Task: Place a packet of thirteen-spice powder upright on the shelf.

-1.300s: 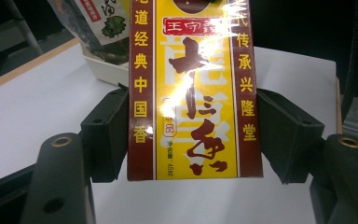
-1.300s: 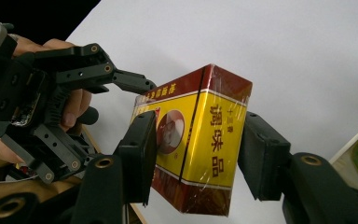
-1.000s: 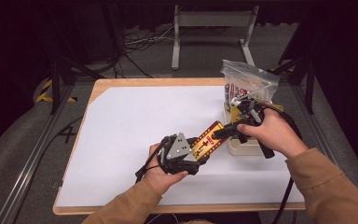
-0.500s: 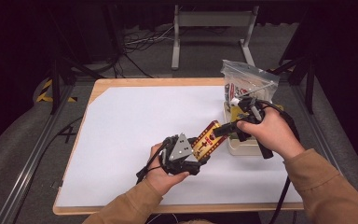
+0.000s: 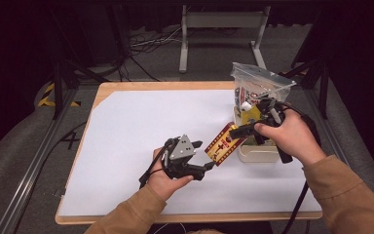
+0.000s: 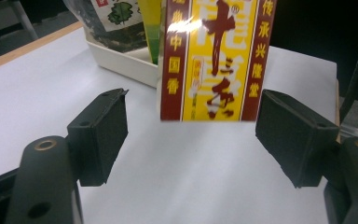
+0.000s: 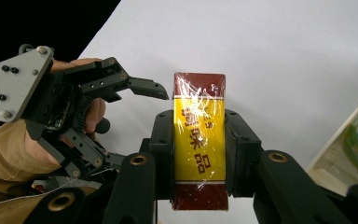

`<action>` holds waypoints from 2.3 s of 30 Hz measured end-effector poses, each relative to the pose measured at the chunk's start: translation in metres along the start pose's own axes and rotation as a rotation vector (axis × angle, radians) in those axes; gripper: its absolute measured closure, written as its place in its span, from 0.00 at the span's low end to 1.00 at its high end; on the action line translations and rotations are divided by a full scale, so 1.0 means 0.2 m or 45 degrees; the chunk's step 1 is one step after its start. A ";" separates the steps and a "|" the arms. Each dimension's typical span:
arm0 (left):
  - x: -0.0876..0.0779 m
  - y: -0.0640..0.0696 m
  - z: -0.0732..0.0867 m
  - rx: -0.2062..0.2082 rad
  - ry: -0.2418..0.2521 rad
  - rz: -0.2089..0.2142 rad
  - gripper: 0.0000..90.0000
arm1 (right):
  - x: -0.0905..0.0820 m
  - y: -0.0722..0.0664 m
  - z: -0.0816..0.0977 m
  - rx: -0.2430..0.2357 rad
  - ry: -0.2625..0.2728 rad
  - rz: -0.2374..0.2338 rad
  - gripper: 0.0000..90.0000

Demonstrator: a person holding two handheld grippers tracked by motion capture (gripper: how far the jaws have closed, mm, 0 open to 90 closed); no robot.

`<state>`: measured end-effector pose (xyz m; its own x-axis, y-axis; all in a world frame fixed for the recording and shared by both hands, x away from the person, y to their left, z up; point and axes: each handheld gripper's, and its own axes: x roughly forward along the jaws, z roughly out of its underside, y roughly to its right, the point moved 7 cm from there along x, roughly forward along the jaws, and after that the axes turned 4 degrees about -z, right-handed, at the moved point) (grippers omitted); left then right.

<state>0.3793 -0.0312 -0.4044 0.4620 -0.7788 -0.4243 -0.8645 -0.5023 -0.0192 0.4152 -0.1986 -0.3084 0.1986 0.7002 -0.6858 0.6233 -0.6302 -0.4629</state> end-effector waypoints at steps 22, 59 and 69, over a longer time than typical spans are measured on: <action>-0.21 -0.25 0.03 -0.118 -0.012 -0.092 0.31 | -0.22 0.06 -0.01 -0.308 -0.014 0.210 0.77; -0.42 -0.46 0.11 -0.187 -0.109 -0.166 0.26 | -0.31 0.15 0.01 -0.873 -0.300 0.337 0.77; -0.42 -0.47 0.12 -0.175 -0.119 -0.181 0.23 | -0.32 0.18 0.01 -0.973 -0.355 0.330 0.77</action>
<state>0.4163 0.0904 -0.3884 0.5515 -0.6612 -0.5087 -0.7536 -0.6564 0.0362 0.4229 -0.2671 -0.2821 0.2744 0.3937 -0.8773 0.9429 -0.2891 0.1652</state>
